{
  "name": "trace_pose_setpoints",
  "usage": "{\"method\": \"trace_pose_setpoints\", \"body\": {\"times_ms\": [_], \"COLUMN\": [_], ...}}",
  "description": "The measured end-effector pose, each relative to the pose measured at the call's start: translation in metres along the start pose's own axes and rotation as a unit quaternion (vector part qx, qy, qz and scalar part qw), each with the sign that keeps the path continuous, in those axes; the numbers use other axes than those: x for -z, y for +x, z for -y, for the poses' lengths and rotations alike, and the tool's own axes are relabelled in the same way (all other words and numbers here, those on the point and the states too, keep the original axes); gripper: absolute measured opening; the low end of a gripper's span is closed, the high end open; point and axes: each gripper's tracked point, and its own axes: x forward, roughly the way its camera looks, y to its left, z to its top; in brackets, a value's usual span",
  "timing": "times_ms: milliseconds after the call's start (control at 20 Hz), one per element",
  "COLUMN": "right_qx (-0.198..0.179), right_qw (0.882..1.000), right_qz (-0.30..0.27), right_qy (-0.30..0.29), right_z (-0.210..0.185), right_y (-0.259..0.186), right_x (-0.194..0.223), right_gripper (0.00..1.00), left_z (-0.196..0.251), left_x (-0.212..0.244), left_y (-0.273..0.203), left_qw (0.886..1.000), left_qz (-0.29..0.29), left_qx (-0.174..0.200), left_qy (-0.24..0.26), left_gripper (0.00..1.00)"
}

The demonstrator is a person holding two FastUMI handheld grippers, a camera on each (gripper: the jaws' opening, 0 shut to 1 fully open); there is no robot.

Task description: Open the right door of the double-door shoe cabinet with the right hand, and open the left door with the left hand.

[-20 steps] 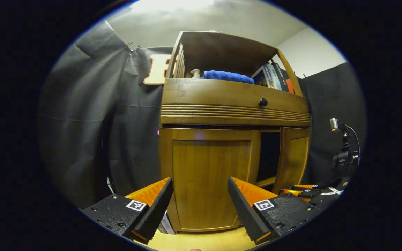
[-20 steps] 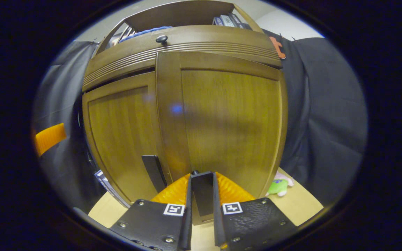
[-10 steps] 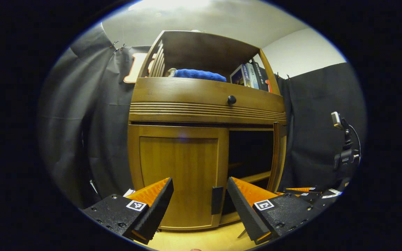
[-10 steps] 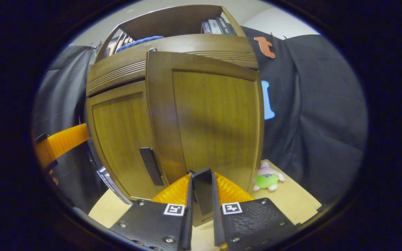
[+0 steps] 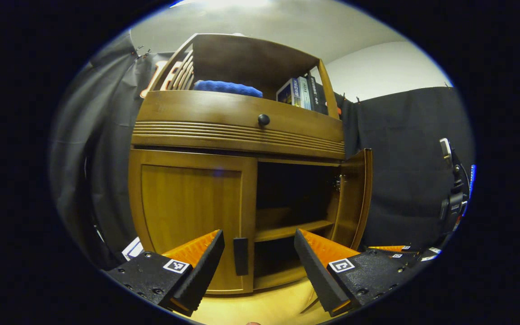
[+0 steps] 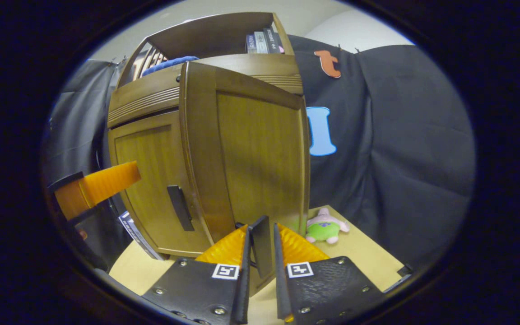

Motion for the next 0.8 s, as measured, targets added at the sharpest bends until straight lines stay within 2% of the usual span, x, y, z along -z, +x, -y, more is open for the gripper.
{"method": "trace_pose_setpoints", "body": {"times_ms": [650,700,750,800], "right_qx": [0.056,0.059,0.065,0.071], "right_qw": [0.998,0.998,0.998,0.997], "right_qz": [0.005,0.006,0.007,0.01], "right_qy": [0.009,0.008,0.004,-0.002], "right_z": [0.064,0.067,0.072,0.077], "right_y": [-0.022,-0.023,-0.024,-0.022], "right_x": [-0.004,-0.005,-0.006,-0.007], "right_gripper": [0.24,0.29,0.29,0.22], "left_z": [0.037,0.039,0.04,0.04], "left_x": [0.007,0.007,0.007,0.007], "left_y": [0.018,0.017,0.017,0.018], "left_qw": [0.999,0.999,0.999,0.999], "left_qz": [-0.005,-0.006,-0.007,-0.007], "left_qx": [0.042,0.044,0.045,0.045], "left_qy": [-0.009,-0.009,-0.009,-0.009], "left_gripper": [0.96,0.96,0.96,0.96]}}
